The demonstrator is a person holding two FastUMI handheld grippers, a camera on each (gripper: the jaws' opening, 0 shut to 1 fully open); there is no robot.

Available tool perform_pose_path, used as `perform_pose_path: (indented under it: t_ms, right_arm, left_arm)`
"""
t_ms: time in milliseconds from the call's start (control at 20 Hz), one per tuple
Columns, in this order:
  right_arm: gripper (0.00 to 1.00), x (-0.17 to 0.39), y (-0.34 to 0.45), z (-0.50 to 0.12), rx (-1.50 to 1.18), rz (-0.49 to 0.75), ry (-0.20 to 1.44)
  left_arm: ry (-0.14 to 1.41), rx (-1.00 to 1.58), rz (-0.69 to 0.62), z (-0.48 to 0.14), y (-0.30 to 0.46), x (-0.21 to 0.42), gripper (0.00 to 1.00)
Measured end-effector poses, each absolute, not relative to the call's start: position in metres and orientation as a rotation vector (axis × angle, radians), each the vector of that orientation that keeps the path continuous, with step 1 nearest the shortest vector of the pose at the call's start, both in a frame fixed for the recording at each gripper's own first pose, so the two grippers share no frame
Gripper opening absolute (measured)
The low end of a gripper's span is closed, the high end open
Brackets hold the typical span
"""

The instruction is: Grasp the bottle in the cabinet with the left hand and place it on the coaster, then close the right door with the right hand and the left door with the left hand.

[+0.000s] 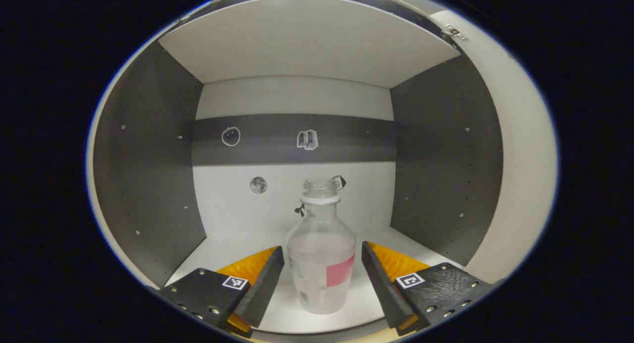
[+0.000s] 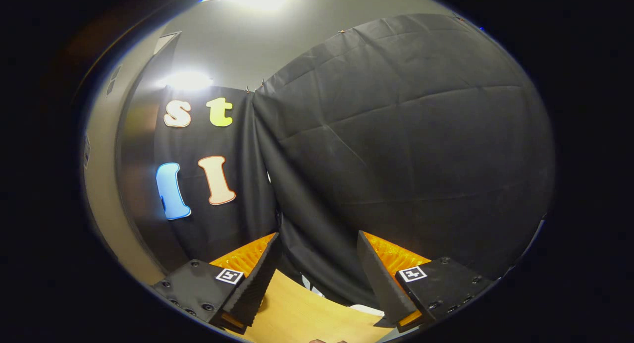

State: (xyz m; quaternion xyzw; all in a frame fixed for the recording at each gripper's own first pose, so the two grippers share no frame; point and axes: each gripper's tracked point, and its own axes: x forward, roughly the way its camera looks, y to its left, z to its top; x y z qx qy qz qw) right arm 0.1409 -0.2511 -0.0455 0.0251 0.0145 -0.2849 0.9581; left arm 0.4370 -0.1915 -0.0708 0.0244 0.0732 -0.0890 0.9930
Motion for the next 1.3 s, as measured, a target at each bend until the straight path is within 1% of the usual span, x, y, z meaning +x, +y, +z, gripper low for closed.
perform_pose_path:
  t_ms: [50,150,250,300,350,400,450,500,800,1050,1300]
  right_arm:
    - [0.92,0.144,-0.252,-0.048,0.053,-0.573,0.034]
    - [0.92,0.15,-0.255,-0.05,0.053,-0.567,0.038]
    - [0.92,0.158,-0.256,-0.052,0.047,-0.567,0.04]
    - [0.92,0.161,-0.255,-0.052,0.048,-0.565,0.044]
    - [0.98,0.163,-0.254,-0.055,0.051,-0.558,0.05]
    - [0.98,0.165,-0.252,-0.055,0.054,-0.545,0.051]
    - [0.98,0.165,-0.249,-0.056,0.049,-0.535,0.05]
    - [0.98,0.165,-0.248,-0.056,0.036,-0.528,0.054]
    - [0.98,0.155,-0.243,-0.052,0.022,-0.505,0.055]
    - [0.98,0.141,-0.234,-0.046,0.026,-0.489,0.05]
    - [0.98,0.124,-0.23,-0.035,0.021,-0.484,0.041]
  left_arm:
    - [0.146,0.053,-0.174,-0.071,-0.189,0.438,0.92]
    - [0.143,0.047,-0.165,-0.073,-0.187,0.443,0.71]
    - [0.138,0.038,-0.148,-0.074,-0.184,0.443,0.7]
    - [0.138,0.035,-0.146,-0.073,-0.183,0.441,0.77]
    - [0.137,0.034,-0.142,-0.073,-0.182,0.439,0.69]
    - [0.137,0.033,-0.146,-0.072,-0.182,0.436,0.68]
    - [0.132,0.031,-0.148,-0.07,-0.181,0.434,0.76]
    - [0.123,0.027,-0.149,-0.067,-0.18,0.43,0.68]
    - [0.06,0.012,-0.198,-0.029,-0.183,0.394,0.68]
    - [0.027,-0.075,-0.331,-0.004,-0.195,0.354,0.68]
    - [0.02,-0.049,-0.338,0.003,-0.183,0.331,0.68]
